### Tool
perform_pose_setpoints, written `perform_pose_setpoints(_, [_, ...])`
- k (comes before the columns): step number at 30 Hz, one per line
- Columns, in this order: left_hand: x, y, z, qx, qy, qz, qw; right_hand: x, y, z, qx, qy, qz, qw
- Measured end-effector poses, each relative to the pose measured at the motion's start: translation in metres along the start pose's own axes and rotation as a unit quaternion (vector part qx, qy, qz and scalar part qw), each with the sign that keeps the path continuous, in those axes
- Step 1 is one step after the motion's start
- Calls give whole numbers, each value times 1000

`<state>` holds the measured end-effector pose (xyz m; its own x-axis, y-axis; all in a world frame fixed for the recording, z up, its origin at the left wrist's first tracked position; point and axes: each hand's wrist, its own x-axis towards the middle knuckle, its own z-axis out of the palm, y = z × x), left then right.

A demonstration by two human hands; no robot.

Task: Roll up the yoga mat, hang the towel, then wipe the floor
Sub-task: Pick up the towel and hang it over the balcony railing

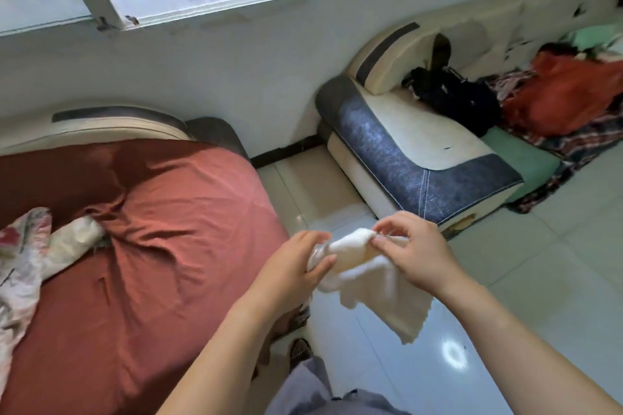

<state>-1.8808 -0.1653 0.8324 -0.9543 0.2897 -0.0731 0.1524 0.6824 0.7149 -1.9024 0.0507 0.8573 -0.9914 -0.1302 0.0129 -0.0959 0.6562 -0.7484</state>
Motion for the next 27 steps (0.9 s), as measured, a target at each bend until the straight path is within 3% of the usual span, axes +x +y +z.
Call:
perform_pose_setpoints(9, [154, 0, -41, 10, 8, 19, 1000, 138, 15, -44, 47, 38, 19, 998])
perform_pose_setpoints(19, [310, 10, -58, 36, 40, -46, 997, 321, 53, -91, 53, -19, -74, 996])
perform_pose_setpoints(27, [395, 17, -83, 31, 132, -60, 989, 440, 48, -112, 60, -40, -149, 986])
